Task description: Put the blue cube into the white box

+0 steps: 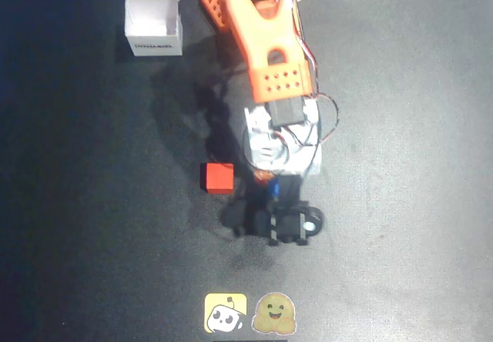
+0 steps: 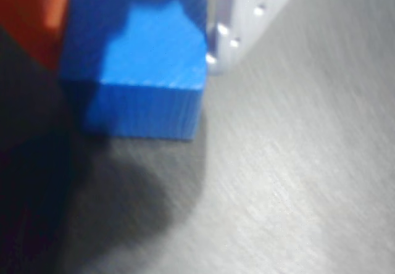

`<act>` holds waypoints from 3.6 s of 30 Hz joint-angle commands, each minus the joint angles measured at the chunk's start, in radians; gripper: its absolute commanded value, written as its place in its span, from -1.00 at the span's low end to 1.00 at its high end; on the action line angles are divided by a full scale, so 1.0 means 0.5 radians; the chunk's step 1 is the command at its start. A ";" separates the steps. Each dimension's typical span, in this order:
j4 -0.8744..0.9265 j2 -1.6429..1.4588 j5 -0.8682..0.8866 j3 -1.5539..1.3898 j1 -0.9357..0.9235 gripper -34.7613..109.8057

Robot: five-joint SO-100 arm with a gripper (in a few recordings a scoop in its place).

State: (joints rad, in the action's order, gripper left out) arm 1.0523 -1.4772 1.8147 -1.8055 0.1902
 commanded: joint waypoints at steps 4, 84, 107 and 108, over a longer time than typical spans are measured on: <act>0.506 -0.555 0.291 0.077 -0.031 -0.52; 0.497 -1.319 -1.341 0.052 -0.617 -0.52; 0.224 -3.080 -1.111 -1.485 -0.334 -0.52; 0.199 -3.151 -1.101 -1.540 -0.328 -0.52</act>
State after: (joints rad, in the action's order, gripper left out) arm 1.1827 -2.9683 1.2487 -2.5341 0.0123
